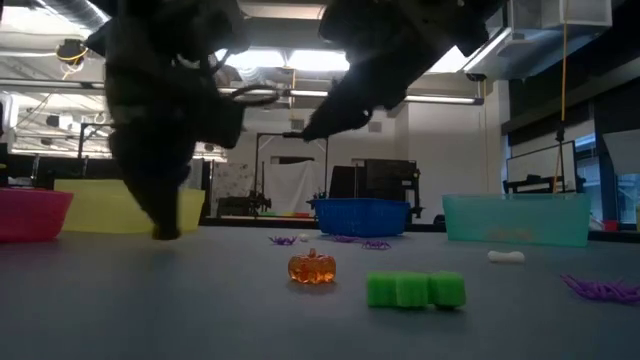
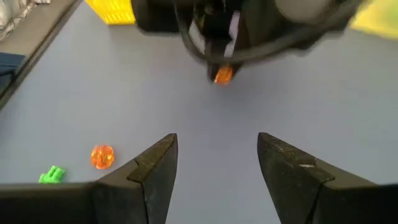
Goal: Sort Halloween decoration
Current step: Put the orange pumpkin toy into the green bin
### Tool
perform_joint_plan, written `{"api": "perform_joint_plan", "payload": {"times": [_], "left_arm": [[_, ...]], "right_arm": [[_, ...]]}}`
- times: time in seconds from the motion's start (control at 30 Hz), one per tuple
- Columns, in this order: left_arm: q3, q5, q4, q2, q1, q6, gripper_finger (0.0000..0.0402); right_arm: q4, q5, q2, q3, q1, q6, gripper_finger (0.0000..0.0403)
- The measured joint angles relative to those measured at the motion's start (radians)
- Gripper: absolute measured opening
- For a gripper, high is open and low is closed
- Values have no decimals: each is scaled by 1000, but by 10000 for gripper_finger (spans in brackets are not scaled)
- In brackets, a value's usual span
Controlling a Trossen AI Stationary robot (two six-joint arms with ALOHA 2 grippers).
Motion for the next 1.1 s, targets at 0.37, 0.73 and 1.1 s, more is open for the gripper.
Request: {"api": "perform_joint_plan", "payload": {"times": [0.37,0.73,1.1], "left_arm": [[1,107,354,0,22,75,79],[2,297,645,0,86,109,79],[2,339,747,0,89,124,79]], "right_arm": [[-75,-7,-52,0,16,-122,221],[-49,147,-51,0,166,-394,220],[13,308,-51,0,212,-422,220]]}}
